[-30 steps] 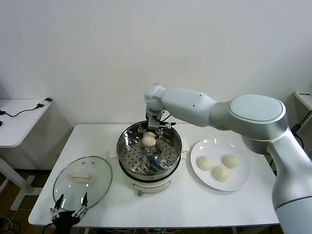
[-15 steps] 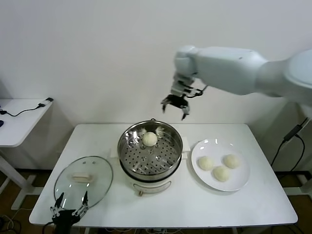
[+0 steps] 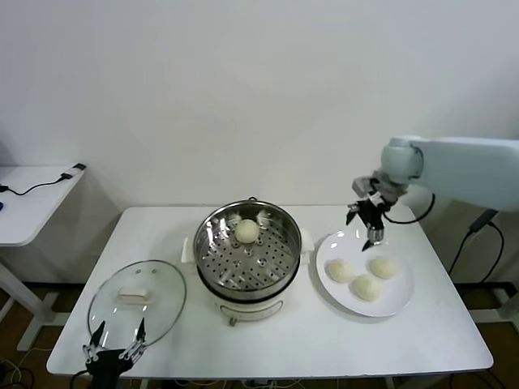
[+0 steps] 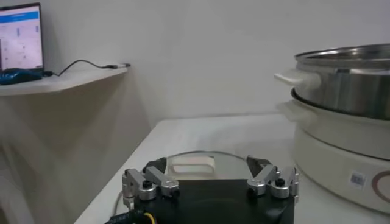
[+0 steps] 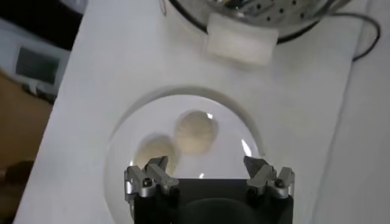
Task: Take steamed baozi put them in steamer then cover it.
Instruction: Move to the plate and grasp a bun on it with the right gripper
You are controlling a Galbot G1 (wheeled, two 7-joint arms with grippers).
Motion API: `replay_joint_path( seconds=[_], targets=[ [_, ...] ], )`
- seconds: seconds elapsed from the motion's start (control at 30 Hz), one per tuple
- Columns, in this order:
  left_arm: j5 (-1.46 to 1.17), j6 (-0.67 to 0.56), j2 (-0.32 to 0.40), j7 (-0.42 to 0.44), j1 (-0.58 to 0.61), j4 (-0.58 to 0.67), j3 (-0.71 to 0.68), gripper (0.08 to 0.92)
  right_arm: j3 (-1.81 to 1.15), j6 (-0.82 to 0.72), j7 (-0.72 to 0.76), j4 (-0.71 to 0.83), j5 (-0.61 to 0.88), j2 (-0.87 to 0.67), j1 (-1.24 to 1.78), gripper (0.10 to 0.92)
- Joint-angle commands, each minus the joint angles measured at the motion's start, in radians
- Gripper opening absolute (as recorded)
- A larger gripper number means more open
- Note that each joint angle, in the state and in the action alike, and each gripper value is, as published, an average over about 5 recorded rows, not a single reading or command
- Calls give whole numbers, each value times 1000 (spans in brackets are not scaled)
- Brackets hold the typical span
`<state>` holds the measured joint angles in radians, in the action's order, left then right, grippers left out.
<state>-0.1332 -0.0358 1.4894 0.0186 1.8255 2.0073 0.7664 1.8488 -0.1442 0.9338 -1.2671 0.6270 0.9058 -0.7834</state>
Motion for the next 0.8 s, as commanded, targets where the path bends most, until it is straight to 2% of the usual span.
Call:
replay_joint_path(
  seconds=[0.03,0.5,0.8],
  targets=[
    [1,-2,5,-5,10,1,3,823,-128,-207,-102,82,1,-22,280,823],
    [2,-11,14,-8,22,0,5,823,-255,-218,-154,230,-9,70,414,819],
    [7,-15,13,-8,25,-1,6,823,-262,-221,-148,214,-11,78,412,713]
  ],
)
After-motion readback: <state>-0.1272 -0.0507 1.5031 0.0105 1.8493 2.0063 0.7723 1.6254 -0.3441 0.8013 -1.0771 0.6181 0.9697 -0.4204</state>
